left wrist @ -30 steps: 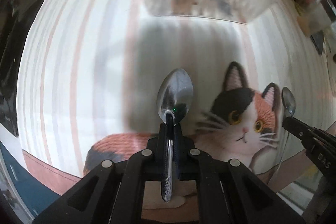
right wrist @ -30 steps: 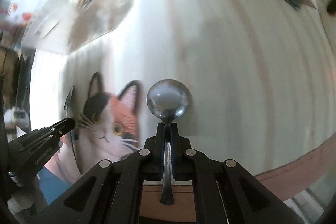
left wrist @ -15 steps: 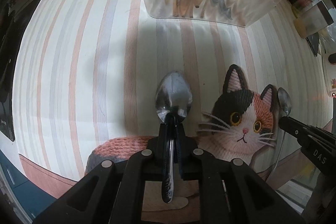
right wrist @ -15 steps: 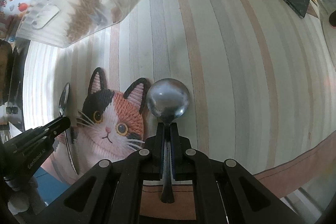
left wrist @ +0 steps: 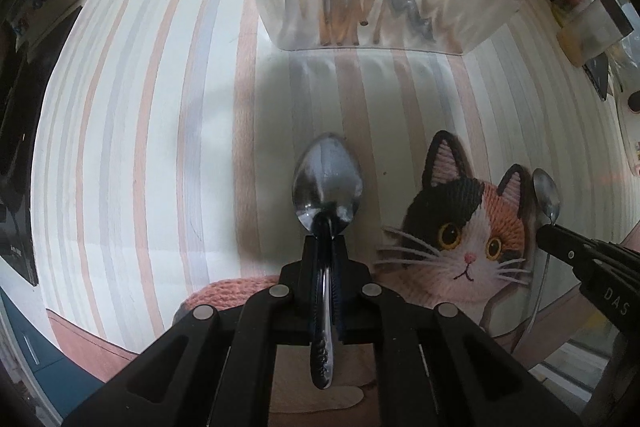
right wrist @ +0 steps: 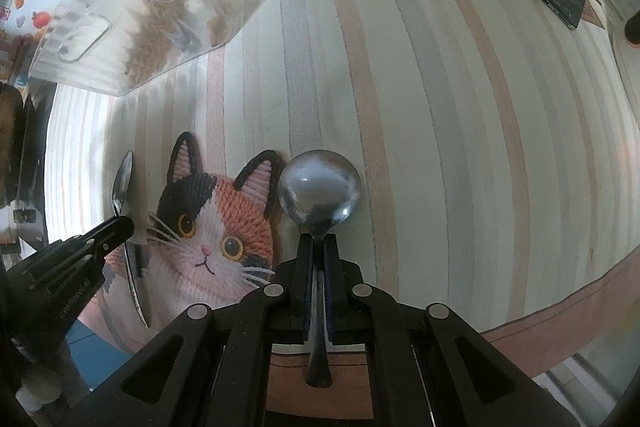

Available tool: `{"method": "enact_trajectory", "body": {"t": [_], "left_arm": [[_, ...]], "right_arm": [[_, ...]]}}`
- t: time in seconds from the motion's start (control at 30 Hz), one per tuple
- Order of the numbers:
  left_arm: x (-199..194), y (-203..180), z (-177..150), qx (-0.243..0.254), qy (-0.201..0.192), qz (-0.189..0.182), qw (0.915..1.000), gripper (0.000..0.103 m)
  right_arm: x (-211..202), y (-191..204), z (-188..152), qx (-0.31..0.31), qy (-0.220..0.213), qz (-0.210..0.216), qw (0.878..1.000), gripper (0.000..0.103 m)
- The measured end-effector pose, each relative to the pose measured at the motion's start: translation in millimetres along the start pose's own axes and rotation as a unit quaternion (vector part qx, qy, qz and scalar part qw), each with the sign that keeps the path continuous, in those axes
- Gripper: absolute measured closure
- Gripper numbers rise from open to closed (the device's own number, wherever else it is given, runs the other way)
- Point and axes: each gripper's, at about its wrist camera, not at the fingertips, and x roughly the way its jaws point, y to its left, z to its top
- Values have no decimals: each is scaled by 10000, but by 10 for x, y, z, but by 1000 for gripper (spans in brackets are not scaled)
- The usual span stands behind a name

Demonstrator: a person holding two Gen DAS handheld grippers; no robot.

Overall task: Organize utensils
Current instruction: 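Carry the left tool's spoon into the basket while the right tool carries its spoon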

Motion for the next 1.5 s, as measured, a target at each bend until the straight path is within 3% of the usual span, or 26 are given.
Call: {"method": "enact_trajectory", "body": {"t": [0.47, 0.9, 1.27, 1.5], "left_arm": [[-503, 60, 12, -232, -525, -136, 9983, 99], [-1203, 242, -85, -451, -1140, -378, 9917, 99], [-1931, 41, 235, -302, -1910, -609, 9792, 99], [-2040, -139, 766, -290, -1980, -845, 9761, 99]], "right_arm": [[-292, 119, -29, -193, -302, 242, 9991, 98], [-1040, 227, 103, -393, -935, 702, 9924, 99], [-1738, 384, 415, -549, -1596, 1113, 9793, 99], [-1937, 513, 873, -552, -1869, 1275, 9725, 99]]}}
